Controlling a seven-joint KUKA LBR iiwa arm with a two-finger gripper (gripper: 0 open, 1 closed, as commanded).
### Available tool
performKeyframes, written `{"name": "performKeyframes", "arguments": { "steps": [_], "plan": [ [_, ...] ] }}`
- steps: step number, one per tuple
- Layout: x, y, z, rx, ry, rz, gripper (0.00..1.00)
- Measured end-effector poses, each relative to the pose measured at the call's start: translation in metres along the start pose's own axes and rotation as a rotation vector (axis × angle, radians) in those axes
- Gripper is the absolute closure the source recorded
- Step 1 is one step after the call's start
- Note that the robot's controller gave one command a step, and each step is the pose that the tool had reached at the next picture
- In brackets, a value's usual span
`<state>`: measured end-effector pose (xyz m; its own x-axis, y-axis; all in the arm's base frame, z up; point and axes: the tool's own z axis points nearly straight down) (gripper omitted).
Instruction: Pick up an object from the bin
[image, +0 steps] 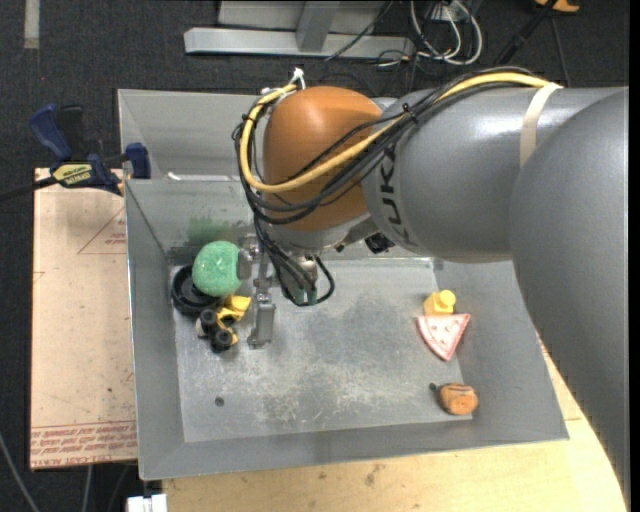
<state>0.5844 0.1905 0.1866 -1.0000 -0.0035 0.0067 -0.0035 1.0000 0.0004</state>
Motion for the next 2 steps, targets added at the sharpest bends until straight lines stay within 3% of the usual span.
{"name": "performKeyframes", "arguments": {
  "steps": [1,2],
  "plan": [
    [-0.002,-0.001,-0.005,-0.001,-0.007,0.003,0.0],
    [-0.007,-0.001,0.017,-0.002,-0.017,-0.136,0.0]
  ]
}}
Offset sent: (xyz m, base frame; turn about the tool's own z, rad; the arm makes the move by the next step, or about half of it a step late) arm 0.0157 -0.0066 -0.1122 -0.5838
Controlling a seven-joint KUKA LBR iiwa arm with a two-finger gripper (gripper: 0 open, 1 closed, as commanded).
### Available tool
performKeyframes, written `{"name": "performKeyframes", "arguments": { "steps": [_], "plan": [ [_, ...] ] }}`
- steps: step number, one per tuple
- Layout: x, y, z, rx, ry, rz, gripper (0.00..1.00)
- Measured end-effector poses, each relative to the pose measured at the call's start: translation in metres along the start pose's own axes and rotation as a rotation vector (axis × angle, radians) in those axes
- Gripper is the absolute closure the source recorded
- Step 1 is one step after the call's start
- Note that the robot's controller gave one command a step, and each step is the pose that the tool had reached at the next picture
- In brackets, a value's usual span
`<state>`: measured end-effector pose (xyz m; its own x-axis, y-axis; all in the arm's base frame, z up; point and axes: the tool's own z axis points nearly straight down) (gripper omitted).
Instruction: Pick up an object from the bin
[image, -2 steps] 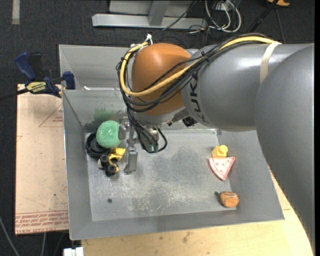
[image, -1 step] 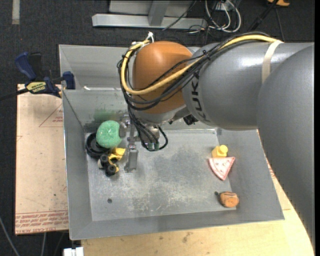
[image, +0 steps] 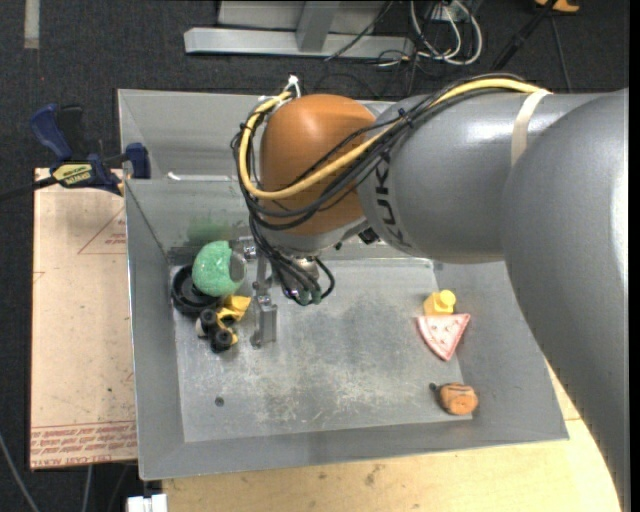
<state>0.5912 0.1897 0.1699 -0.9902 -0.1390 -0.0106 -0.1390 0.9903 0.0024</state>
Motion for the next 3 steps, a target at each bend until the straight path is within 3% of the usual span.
{"name": "performKeyframes", "arguments": {
  "steps": [1,2,3],
  "plan": [
    [0.029,0.002,0.065,0.0,0.008,-0.291,0.0],
    [0.033,0.012,0.088,-0.001,0.011,-0.318,0.0],
    [0.008,0.034,0.093,0.002,0.006,-0.423,0.0]
  ]
}}
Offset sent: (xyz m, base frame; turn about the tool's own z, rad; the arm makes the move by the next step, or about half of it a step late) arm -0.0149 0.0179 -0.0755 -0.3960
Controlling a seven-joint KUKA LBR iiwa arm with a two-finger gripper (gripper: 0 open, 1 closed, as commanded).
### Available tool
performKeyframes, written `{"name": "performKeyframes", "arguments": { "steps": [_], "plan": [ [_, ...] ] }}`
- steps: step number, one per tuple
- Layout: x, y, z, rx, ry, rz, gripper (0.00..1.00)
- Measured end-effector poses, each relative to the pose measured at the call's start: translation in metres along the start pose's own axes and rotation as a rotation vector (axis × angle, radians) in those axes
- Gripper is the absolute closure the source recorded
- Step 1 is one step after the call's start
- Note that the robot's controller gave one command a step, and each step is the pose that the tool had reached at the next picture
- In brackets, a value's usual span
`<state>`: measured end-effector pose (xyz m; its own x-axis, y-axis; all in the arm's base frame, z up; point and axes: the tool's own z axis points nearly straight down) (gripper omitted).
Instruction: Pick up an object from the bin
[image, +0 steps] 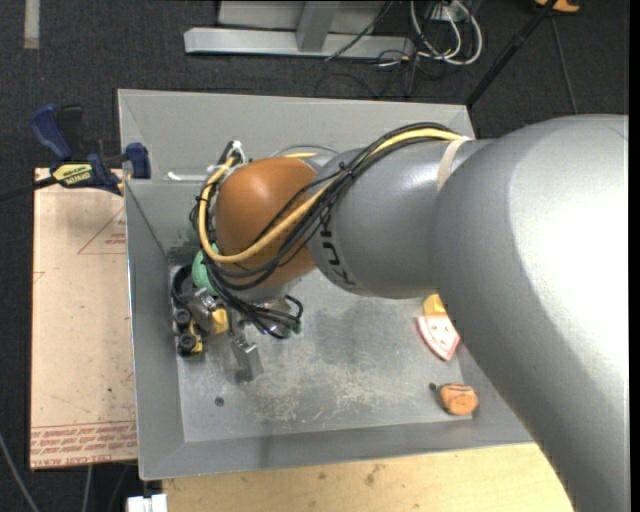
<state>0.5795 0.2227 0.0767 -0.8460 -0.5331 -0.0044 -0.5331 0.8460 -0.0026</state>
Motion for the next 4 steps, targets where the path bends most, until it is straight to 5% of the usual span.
{"name": "performKeyframes", "arguments": {
  "steps": [1,2,3,4],
  "plan": [
    [0.035,0.025,-0.012,-0.004,0.004,0.139,1.0],
    [0.036,0.024,-0.012,-0.002,0.005,0.14,0.0],
    [0.036,0.024,-0.012,-0.003,0.005,0.141,0.0],
    [0.0,0.018,0.002,0.002,0.006,0.163,0.0]
  ]
}}
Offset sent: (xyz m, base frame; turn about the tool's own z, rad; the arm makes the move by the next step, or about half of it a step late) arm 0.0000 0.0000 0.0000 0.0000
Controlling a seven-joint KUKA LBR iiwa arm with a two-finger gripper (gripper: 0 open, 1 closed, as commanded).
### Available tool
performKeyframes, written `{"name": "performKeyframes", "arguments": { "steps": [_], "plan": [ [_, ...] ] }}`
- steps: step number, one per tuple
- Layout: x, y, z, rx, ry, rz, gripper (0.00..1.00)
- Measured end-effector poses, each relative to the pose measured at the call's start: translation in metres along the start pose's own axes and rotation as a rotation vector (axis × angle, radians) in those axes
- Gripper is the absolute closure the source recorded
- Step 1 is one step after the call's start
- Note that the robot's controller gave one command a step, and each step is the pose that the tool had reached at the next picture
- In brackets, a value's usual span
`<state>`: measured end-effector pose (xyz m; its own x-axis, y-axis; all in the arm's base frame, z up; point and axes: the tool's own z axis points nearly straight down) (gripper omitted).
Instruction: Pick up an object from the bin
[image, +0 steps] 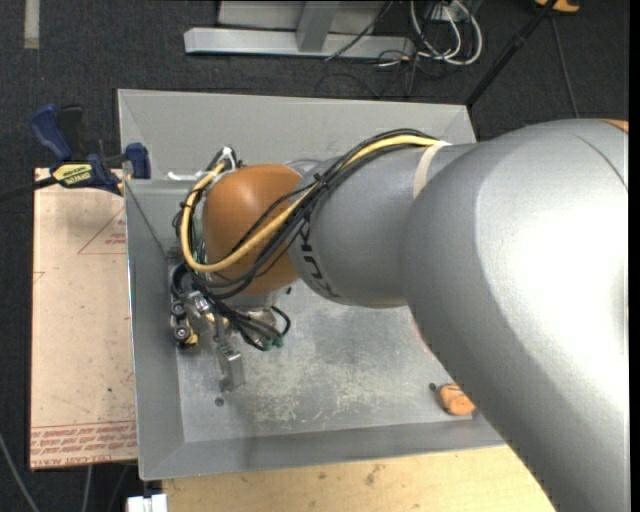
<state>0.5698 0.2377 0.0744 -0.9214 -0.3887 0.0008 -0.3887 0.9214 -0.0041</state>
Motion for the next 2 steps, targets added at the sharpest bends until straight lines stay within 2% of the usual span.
{"name": "performKeyframes", "arguments": {
  "steps": [1,2],
  "plan": [
    [-0.022,-0.004,0.003,0.001,-0.001,0.002,0.0],
    [-0.042,-0.066,-0.002,-0.005,-0.012,0.048,1.0]
  ]
}}
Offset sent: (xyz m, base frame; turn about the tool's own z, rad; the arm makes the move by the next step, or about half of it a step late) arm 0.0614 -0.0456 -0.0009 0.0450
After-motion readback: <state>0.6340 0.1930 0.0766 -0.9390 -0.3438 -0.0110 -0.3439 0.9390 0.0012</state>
